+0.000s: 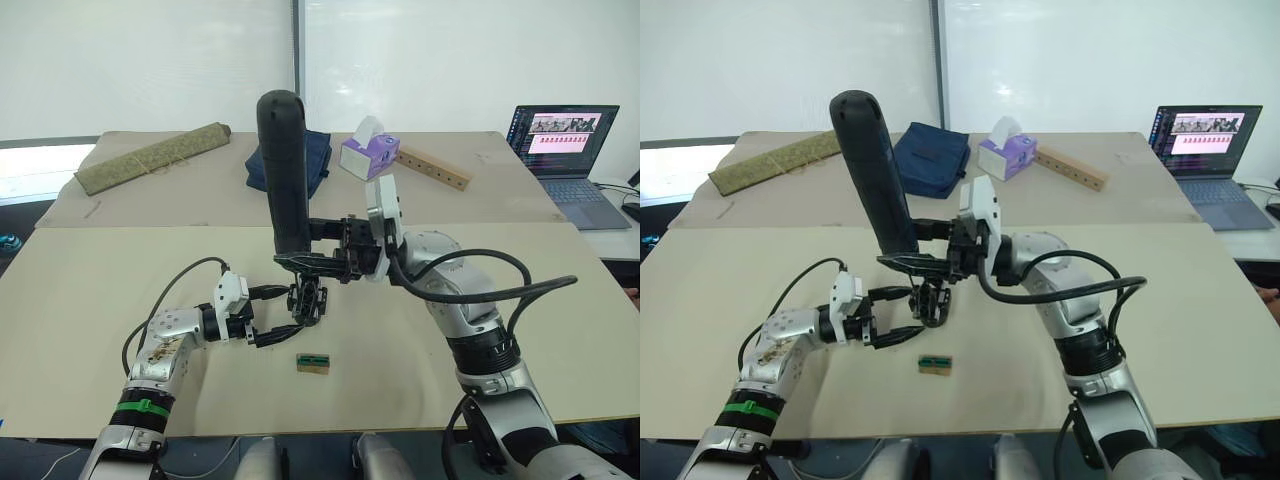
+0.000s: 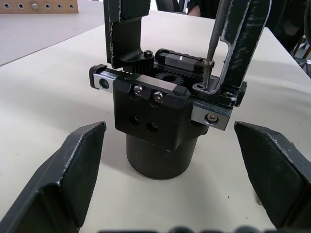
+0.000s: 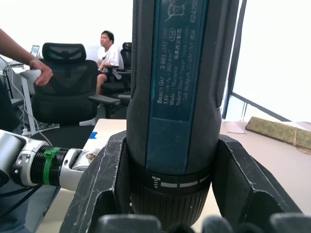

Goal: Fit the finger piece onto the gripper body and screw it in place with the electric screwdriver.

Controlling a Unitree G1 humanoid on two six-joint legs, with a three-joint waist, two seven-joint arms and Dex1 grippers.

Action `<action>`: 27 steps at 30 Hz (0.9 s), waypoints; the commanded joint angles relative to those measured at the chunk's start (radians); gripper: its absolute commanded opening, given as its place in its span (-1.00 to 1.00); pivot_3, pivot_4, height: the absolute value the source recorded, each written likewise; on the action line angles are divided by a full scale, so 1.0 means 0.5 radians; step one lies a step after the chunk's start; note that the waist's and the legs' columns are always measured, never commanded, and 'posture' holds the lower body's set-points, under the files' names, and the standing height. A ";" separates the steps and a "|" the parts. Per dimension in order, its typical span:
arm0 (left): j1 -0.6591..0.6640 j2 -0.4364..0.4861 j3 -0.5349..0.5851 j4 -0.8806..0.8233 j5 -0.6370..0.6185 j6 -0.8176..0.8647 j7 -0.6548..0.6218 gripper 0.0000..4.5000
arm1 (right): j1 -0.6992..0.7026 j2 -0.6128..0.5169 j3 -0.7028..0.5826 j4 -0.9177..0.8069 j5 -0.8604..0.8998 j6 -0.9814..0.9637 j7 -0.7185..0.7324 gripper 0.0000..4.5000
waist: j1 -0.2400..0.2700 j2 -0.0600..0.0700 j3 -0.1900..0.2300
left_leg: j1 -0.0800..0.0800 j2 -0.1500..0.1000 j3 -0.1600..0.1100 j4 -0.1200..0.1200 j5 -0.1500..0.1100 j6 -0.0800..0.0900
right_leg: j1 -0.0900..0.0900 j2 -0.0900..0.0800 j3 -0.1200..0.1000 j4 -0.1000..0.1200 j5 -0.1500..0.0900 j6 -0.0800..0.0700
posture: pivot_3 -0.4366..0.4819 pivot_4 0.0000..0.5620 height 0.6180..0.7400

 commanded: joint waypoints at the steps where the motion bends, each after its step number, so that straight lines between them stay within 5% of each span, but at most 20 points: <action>1: 0.001 0.010 0.018 -0.064 -0.022 -0.014 0.002 1.00 | -0.040 0.005 -0.031 -0.047 0.023 -0.023 0.002 -0.15 | 0.000 0.000 0.000 | 0.000 0.000 0.000 0.000 0.000 0.000 | 0.000 0.000 0.000 0.000 0.000 0.000 | -0.05 -0.47 1.00; 27: 0.045 0.014 0.030 -0.076 -0.037 -0.037 -0.017 1.00 | -0.061 0.004 -0.047 -0.031 0.007 -0.047 -0.008 -0.15 | 0.000 0.000 0.000 | 0.000 0.000 0.000 0.000 0.000 0.000 | 0.000 0.000 0.000 0.000 0.000 0.000 | -0.05 -0.47 1.00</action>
